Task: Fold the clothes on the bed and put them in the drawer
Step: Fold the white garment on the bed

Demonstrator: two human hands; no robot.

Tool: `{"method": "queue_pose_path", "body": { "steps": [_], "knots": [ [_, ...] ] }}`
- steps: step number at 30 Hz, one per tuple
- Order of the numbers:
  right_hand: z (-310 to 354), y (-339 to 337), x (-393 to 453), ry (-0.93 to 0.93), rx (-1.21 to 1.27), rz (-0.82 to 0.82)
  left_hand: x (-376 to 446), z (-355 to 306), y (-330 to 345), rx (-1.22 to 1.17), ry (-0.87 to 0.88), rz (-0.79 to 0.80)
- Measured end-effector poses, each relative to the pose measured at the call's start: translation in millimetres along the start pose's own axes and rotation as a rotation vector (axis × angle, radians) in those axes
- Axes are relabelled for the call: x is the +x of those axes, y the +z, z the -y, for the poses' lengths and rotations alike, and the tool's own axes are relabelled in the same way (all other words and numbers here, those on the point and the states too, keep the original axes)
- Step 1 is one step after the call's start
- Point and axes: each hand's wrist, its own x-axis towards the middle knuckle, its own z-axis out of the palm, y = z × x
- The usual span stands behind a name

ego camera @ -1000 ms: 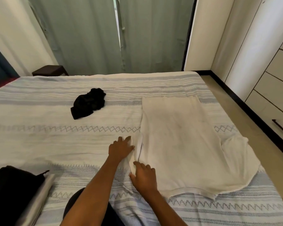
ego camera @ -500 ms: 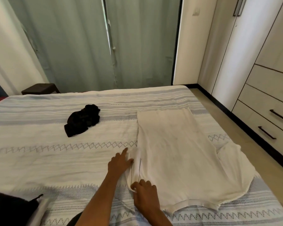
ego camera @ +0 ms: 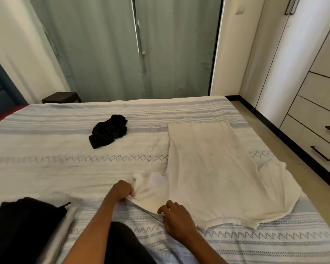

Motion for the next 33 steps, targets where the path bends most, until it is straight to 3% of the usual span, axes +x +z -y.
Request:
{"method": "queue_pose_path", "body": {
  "steps": [3,10,12,16,17,19,21,22,25,27,29,31,33],
  "knots": [
    [1,4,-3,-0.019,-0.008,0.027,-18,29,-13,-0.083,-0.139,0.047],
    [3,-12,0,-0.053,0.108,0.214,-42,34,-18,-0.149,-0.146,0.0],
    [2,-18,-1,-0.044,0.146,0.262,-42,37,-19,-0.046,-0.144,-0.011],
    [-4,-26,0,0.096,0.259,0.084,-28,54,-23,0.365,-0.066,-0.142],
    [-7,-25,1,0.129,0.238,0.026,-27,54,-25,0.472,0.0,-0.201],
    [-15,-18,3,0.133,0.11,-0.08,-34,44,-23,0.468,0.2,-0.251],
    [-24,-11,2,0.196,-0.019,0.006,-39,31,-17,0.433,0.357,-0.129],
    [-25,-8,0,0.217,-0.037,0.134,-38,30,-14,0.466,0.368,-0.023],
    [-29,0,-9,0.201,-0.007,0.46,-36,18,-4,0.667,0.245,0.125],
    [-31,-8,-12,0.116,0.013,0.5,-33,11,4,0.736,0.166,0.052],
    [-36,-17,-14,0.095,0.086,0.464,-32,2,15,0.882,0.181,-0.153],
    [-47,-26,-13,0.104,0.152,0.325,-33,-9,31,0.941,0.321,-0.34],
    [-71,-35,-9,0.138,0.187,0.183,-27,-31,56,0.884,0.51,-0.413]
  ]
}}
